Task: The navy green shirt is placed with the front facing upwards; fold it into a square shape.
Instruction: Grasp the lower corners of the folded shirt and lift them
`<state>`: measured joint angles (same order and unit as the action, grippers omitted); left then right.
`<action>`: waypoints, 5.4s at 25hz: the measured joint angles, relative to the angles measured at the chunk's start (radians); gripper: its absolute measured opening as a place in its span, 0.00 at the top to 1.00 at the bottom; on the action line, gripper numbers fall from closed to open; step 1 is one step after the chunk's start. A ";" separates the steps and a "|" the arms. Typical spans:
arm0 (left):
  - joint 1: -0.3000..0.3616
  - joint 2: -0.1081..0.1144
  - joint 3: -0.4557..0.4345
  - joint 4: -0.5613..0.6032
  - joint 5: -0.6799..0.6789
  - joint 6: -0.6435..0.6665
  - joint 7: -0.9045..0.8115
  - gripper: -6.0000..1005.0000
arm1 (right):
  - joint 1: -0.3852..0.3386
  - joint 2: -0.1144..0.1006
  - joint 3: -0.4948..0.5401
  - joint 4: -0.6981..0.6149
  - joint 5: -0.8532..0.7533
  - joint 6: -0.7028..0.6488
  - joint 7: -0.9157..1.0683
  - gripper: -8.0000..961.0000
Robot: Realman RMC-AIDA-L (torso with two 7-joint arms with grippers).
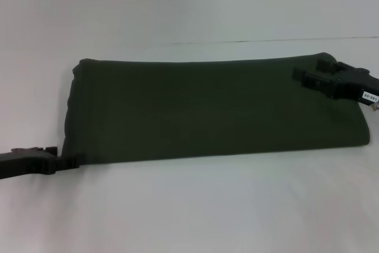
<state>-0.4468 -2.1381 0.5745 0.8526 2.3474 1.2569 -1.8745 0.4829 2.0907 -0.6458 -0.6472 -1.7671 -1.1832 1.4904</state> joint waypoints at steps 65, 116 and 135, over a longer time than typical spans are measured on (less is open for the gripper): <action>-0.035 -0.019 0.054 0.004 -0.105 0.004 0.022 0.97 | -0.112 -0.067 0.056 -0.044 -0.317 0.078 0.342 0.11; -0.040 -0.024 0.055 0.000 -0.108 -0.011 0.042 0.97 | -0.106 -0.001 0.194 0.092 -0.215 0.080 -0.127 0.37; -0.030 -0.003 0.049 0.009 -0.095 0.050 0.082 0.96 | -0.164 0.004 0.203 0.080 -0.211 -0.050 -0.212 0.97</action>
<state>-0.4769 -2.1411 0.6239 0.8616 2.2521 1.3067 -1.7930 0.3185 2.0950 -0.4432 -0.5675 -1.9782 -1.2332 1.2787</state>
